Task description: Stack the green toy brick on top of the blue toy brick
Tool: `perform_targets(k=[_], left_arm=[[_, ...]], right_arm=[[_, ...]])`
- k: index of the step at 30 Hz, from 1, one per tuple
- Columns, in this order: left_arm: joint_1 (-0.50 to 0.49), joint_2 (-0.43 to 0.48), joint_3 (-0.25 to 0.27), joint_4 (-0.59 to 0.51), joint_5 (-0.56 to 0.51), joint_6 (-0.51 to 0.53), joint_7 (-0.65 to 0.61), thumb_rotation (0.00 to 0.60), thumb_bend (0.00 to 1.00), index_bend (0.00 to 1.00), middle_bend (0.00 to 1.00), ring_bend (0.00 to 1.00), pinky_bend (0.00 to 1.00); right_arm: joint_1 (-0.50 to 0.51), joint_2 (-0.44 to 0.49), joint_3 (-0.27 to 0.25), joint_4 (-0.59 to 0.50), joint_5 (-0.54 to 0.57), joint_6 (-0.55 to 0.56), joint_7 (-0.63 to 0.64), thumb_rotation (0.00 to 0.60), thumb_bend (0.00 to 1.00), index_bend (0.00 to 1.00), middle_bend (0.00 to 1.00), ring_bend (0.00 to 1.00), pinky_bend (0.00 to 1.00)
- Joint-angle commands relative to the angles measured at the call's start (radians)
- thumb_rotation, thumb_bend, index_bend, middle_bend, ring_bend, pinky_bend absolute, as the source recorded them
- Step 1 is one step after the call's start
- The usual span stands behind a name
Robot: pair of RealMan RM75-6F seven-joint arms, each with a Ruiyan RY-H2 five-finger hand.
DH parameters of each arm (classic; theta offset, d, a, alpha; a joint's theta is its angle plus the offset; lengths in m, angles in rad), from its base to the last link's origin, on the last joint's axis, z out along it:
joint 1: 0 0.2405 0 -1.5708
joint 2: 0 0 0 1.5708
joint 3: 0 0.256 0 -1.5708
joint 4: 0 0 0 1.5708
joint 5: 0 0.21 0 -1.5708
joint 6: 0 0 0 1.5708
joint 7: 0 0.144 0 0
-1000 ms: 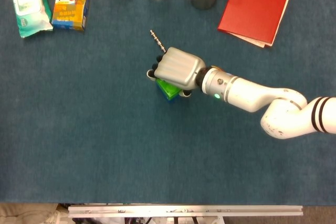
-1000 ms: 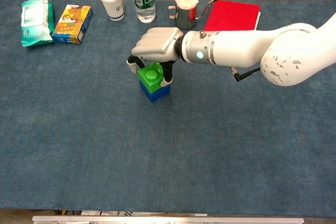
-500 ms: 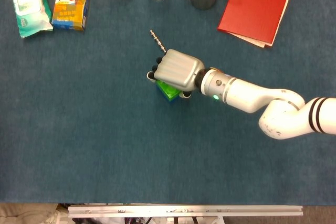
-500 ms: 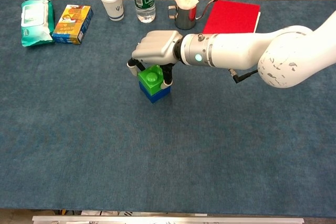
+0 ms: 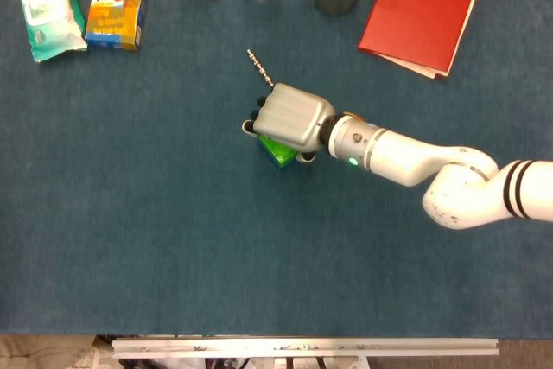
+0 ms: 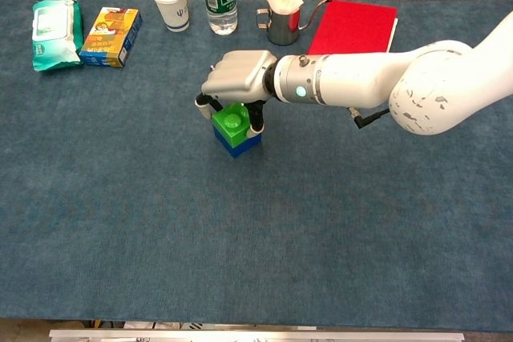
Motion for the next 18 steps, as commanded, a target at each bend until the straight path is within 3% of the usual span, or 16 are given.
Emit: perform_targets(k=[1, 12, 16, 18], left_arm=[[0.0, 0.0, 0.0, 0.001, 0.0, 0.0, -0.001, 0.6, 0.21, 0.0, 0.0, 0.02, 0.0], [0.001, -0.001, -0.001, 0.003, -0.001, 0.001, -0.002, 0.6, 0.21, 0.0, 0.0, 0.02, 0.0], [0.001, -0.001, -0.001, 0.003, -0.001, 0.0, 0.0, 0.6, 0.21, 0.0, 0.0, 0.02, 0.0], [0.001, -0.001, -0.001, 0.003, -0.001, 0.0, 0.001, 0.6, 0.21, 0.0, 0.0, 0.02, 0.0]], right_arm=[[0.001, -0.003, -0.003, 0.004, 0.004, -0.002, -0.004, 0.6, 0.28, 0.47, 0.44, 0.31, 0.46], [0.005, 0.0, -0.004, -0.002, 0.02, -0.004, -0.009, 0.6, 0.25, 0.45, 0.43, 0.31, 0.46], [0.002, 0.014, 0.001, -0.019, 0.025, 0.0, 0.0, 0.6, 0.06, 0.29, 0.35, 0.26, 0.44], [-0.001, 0.022, 0.003, -0.029, 0.02, 0.009, 0.001, 0.6, 0.01, 0.18, 0.29, 0.23, 0.39]])
